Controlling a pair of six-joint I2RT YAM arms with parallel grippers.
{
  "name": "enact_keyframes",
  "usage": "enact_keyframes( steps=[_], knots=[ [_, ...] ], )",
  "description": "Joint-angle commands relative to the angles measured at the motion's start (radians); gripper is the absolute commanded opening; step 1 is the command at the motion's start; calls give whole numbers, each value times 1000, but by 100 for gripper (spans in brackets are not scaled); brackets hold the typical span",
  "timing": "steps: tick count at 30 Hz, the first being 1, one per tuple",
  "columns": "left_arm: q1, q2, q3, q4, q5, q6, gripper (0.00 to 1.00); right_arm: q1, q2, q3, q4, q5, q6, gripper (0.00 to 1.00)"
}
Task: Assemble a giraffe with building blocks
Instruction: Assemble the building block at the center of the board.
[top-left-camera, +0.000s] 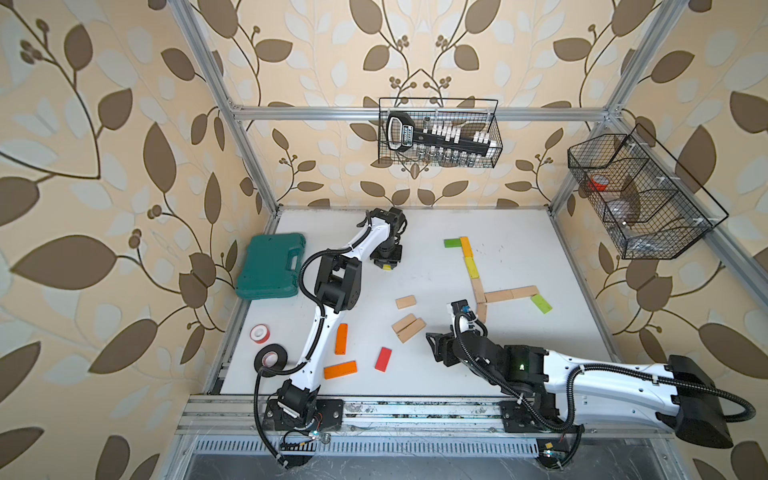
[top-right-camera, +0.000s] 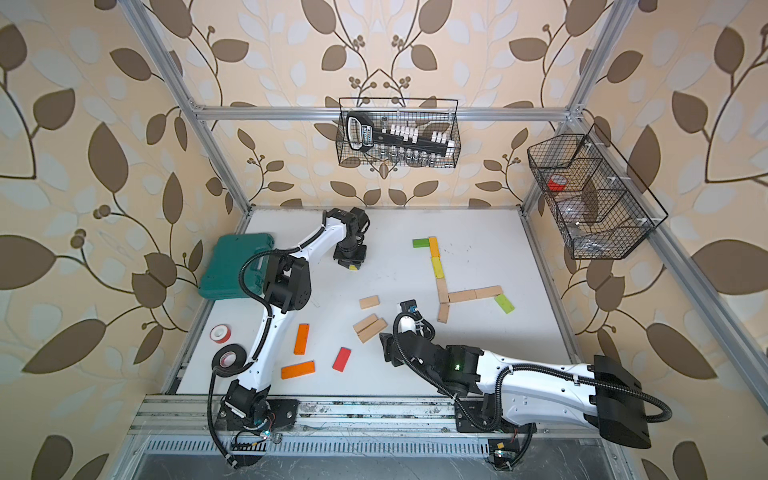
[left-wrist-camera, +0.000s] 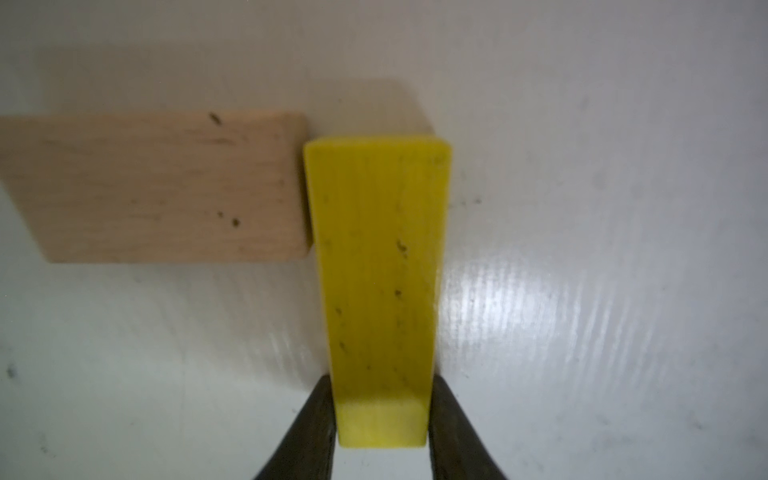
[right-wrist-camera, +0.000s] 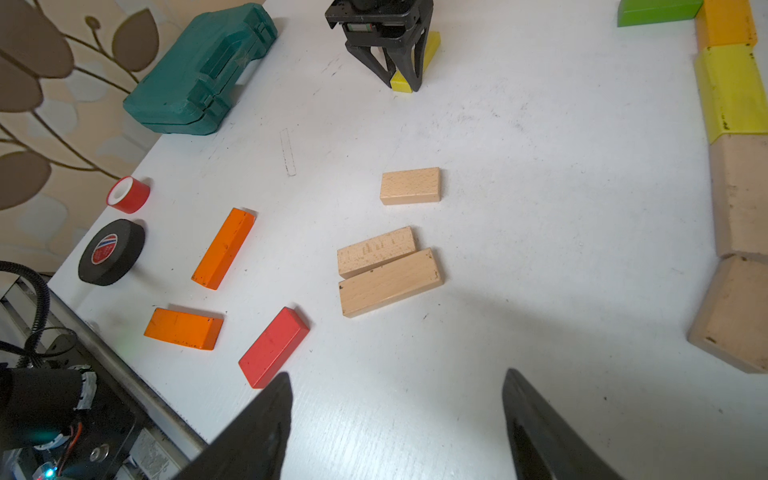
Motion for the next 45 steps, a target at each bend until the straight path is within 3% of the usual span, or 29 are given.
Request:
enact_keyframes(
  steps=[1, 10, 21, 37, 41, 45],
  knots=[
    [16, 6, 37, -26, 9, -9, 38, -6, 8, -19, 12, -7, -8, 76],
    [22, 11, 40, -21, 13, -13, 32, -11, 12, -19, 15, -13, -8, 76],
    [26, 12, 43, -7, 29, -23, 33, -18, 21, -21, 23, -22, -9, 76],
    [27, -57, 40, -7, 38, -28, 53, -24, 9, -22, 23, -28, -13, 76],
    [26, -145, 24, -3, 43, -27, 60, -24, -1, -11, -1, -14, -14, 76],
    [26, -314, -90, 57, 39, -37, 66, -25, -37, 10, -50, 19, -22, 76]
  ],
)
